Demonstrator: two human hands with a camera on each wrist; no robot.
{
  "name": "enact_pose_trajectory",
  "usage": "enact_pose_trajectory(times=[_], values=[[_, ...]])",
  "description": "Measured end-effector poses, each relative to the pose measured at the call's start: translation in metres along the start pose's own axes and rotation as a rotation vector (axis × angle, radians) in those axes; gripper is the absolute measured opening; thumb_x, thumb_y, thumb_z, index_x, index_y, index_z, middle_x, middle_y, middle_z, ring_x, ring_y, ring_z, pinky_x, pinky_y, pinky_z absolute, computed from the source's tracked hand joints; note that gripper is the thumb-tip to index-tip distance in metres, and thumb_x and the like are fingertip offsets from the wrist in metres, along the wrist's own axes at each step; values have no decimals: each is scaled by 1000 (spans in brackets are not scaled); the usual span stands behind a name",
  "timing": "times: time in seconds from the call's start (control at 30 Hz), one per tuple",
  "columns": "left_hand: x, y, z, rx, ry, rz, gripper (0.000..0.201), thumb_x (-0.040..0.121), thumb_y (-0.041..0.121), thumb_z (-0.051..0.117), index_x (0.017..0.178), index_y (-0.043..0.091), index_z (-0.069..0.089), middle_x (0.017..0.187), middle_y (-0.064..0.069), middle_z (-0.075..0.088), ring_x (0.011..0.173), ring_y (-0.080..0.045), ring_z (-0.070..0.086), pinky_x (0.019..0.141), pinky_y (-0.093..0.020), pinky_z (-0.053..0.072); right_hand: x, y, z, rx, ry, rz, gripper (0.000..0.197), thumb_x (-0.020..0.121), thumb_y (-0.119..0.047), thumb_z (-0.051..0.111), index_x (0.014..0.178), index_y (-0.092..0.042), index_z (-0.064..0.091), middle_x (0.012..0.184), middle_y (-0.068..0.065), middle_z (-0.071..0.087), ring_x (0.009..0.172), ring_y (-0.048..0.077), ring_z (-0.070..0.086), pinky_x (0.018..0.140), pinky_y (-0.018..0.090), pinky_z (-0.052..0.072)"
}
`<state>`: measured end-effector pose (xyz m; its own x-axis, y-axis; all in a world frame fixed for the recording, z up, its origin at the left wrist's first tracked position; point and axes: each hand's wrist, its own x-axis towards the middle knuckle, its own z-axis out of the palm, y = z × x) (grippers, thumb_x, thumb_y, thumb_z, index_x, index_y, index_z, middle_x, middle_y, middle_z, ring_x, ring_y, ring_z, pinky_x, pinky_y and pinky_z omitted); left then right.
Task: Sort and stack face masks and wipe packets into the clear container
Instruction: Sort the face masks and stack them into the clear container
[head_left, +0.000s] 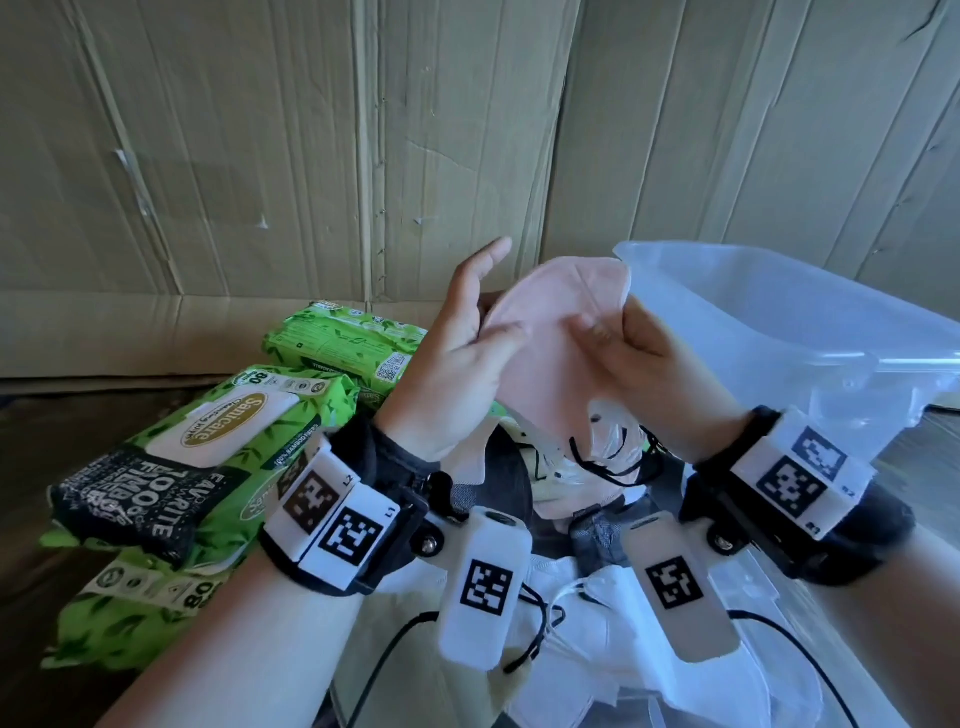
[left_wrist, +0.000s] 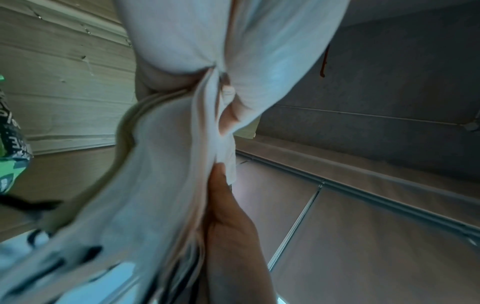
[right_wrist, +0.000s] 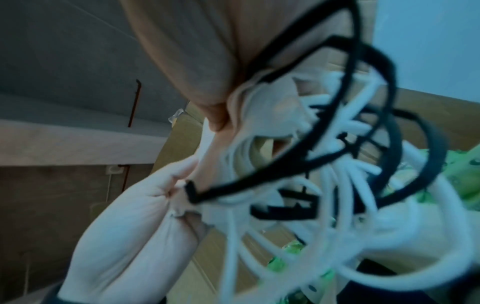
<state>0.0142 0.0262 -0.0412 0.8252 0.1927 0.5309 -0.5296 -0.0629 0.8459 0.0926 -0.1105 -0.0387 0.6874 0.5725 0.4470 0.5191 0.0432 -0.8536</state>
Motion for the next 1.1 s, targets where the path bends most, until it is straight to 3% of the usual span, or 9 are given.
enact_pose_trajectory(times=[0.1, 0.23, 0.43, 0.57, 0.73, 0.8, 0.87, 1.0, 1.1], values=[[-1, -1, -3, 66, -54, 69, 58, 83, -12, 51, 120, 33, 41, 102, 1, 60, 92, -10, 57, 90, -27, 45, 1, -2, 3, -94, 14, -45, 47, 84, -37, 49, 116, -2, 47, 113, 20, 60, 104, 29, 60, 90, 47, 49], [1, 2, -13, 185, -155, 67, 43, 73, -19, 56, 92, 19, 60, 90, 18, 66, 95, 5, 58, 90, -13, 41, 0, -7, -3, -138, -73, -40, 62, 71, -44, 69, 112, -3, 46, 99, 12, 62, 87, 15, 60, 74, 39, 53], [1, 10, -26, 275, -138, -13, 44, 74, -25, 47, 92, 11, 68, 91, 16, 67, 90, 13, 58, 82, -4, 38, -1, -6, -26, -265, -200, 133, 57, 64, 11, 75, 98, -29, 54, 58, -10, 61, 52, 8, 50, 54, 20, 44], [6, 6, -38, 268, 32, -61, 38, 70, -7, 56, 84, 26, 69, 84, 21, 68, 88, -11, 51, 64, -12, 35, 1, -3, -32, -128, 0, 116, 46, 67, 23, 63, 91, -16, 60, 52, -13, 62, 49, 2, 53, 58, 18, 46], [8, 10, -45, 376, 167, -37, 46, 75, -17, 49, 83, 25, 66, 88, 22, 63, 79, 17, 54, 71, 2, 34, 6, 3, -18, -57, -122, 226, 40, 72, -4, 72, 106, -11, 54, 83, 18, 63, 76, 26, 58, 80, 41, 48], [10, 15, -56, 413, 247, -20, 48, 77, -17, 47, 83, 27, 65, 94, 20, 63, 89, 20, 52, 81, 1, 34, 10, 9, -13, -150, -134, 257, 37, 73, -29, 66, 105, -14, 53, 84, 12, 63, 78, 25, 59, 80, 39, 48], [11, 19, -67, 436, 325, -18, 48, 78, -14, 47, 83, 30, 65, 99, 16, 65, 88, 15, 53, 79, 0, 35, 13, 14, -5, -327, -210, 189, 21, 82, -24, 65, 97, -27, 52, 84, 4, 59, 78, 21, 58, 78, 38, 47], [12, 24, -74, 493, 439, -40, 51, 76, -10, 44, 80, 36, 64, 81, 12, 59, 60, 1, 41, 51, -8, 29, 10, 21, 21, -1023, -651, 16, 75, 78, -4, 61, 134, -45, 35, 136, 6, 30, 114, 29, 41, 91, 38, 41], [10, 26, -73, 537, 469, -72, 52, 75, -9, 43, 81, 38, 63, 70, 15, 51, 54, -1, 33, 45, -9, 28, 8, 28, 41, -1351, -794, -6, 90, 82, -14, 57, 132, -65, 3, 153, 1, -8, 135, 41, 13, 102, 57, 31]])
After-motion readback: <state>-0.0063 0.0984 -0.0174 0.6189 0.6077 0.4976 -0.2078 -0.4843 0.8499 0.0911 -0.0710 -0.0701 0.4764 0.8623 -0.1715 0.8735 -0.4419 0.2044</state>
